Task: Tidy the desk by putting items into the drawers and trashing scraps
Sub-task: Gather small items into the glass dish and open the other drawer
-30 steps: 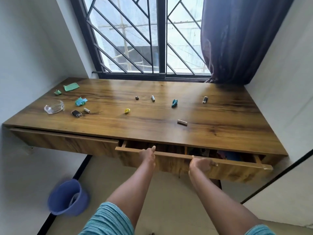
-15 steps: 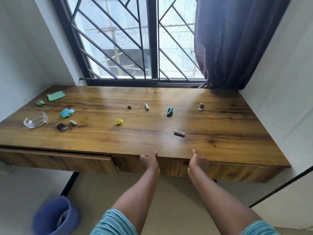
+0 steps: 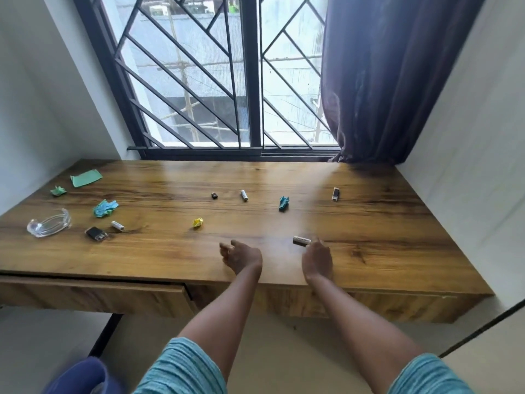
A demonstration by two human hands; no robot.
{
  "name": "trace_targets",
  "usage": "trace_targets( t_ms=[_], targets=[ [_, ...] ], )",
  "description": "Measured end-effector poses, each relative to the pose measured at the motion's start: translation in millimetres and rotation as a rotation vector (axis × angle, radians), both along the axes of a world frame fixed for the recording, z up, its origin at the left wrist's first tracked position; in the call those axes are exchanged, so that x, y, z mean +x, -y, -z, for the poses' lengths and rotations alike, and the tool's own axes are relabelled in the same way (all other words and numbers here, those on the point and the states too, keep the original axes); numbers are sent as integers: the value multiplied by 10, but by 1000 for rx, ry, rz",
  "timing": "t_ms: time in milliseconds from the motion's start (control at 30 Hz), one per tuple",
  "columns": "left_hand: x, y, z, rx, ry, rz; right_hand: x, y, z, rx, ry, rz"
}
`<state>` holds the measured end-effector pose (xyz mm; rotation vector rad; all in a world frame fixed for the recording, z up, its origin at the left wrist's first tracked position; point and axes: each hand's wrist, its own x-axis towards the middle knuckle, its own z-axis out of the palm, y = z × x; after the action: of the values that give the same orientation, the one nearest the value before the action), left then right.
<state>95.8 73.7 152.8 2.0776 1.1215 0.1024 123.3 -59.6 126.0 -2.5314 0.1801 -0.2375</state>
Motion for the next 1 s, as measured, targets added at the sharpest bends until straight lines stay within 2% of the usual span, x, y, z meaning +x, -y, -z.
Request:
trace_targets(
  t_ms=[200,433,567,767,1000],
  targets=[
    [236,-360,-97,-8,-21,63,222,-114,25,-293,53,-228],
    [674,-582,-120,7,-42,16,474,-241,277,-357,106,-246],
    [1060,-623,-236,8,-19,0,790,-280,281,-406,203,-370],
    [1649,-655,-354,18,-52,17,1429,-395,47,-245,370,-566],
    [2120,-703,-339,56,-119,68,1892,-585,-99,-78,469,-639]
  ],
)
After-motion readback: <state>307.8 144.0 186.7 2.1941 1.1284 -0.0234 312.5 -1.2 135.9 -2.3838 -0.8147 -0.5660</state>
